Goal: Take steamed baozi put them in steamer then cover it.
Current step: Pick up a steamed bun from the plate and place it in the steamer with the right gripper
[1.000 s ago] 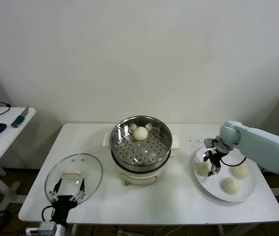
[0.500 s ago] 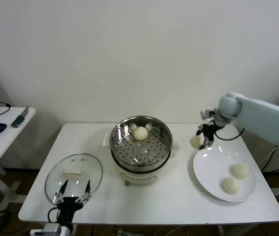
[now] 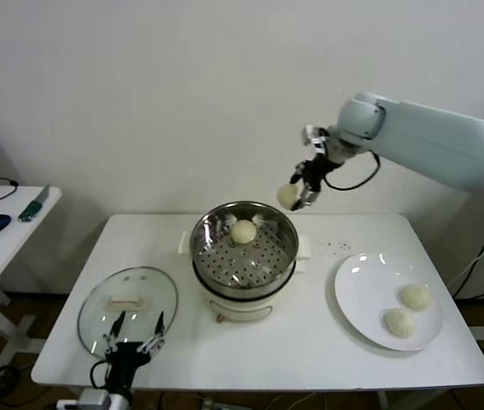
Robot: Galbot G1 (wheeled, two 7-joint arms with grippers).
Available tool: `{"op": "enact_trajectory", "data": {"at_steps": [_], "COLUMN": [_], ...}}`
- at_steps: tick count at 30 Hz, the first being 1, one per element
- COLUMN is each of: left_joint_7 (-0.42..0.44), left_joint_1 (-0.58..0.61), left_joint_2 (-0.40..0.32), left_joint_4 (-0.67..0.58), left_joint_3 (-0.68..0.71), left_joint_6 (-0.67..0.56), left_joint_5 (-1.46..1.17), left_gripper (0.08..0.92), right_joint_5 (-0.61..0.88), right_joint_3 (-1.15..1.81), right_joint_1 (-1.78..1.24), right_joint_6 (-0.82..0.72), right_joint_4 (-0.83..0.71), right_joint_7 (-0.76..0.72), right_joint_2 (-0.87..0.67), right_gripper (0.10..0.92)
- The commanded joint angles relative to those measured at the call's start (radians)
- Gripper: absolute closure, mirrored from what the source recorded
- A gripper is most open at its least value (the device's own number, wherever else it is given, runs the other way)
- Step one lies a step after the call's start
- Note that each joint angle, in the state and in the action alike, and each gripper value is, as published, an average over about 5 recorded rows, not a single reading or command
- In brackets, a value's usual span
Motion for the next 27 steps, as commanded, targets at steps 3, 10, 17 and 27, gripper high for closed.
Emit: {"op": "enact_trajectory", "data": {"at_steps": [3,10,17,27], "left_joint_7": [0.001,0.001,0.001,0.001], "left_joint_1": [0.014,0.002,-0.024,-0.035], "left_joint_2": [0.0,0.009,0.015,0.019], "left_joint_4": [-0.005,-0.007,0.001,0.013], "left_joint_3": [-0.005,-0.018,-0.026,-0.029], "left_joint_6": [-0.004,0.003,0.018,0.021], "left_joint_5": [-0.021,-0.024,-0.023,-0.027], "left_gripper": [0.177,0.177,0.177,0.177], "right_joint_5": [0.111,0.09,0.057,0.03], "right_joint_3": [-0.024,-0.021,-0.048,-0.05], "right_joint_1": [-0.012,-0.125,-0.2,-0.255], "right_joint_6": [-0.031,-0.035,-0.03,-0.02], "right_joint_4": [-0.022,-0.072,-0.083,-0.126], "right_joint_7": [0.034,0.051,0.053,0.053], "right_joint_2": [0.216,0.285,0.299,0.33], "right_gripper": [0.321,0.321,0.321,0.317]}}
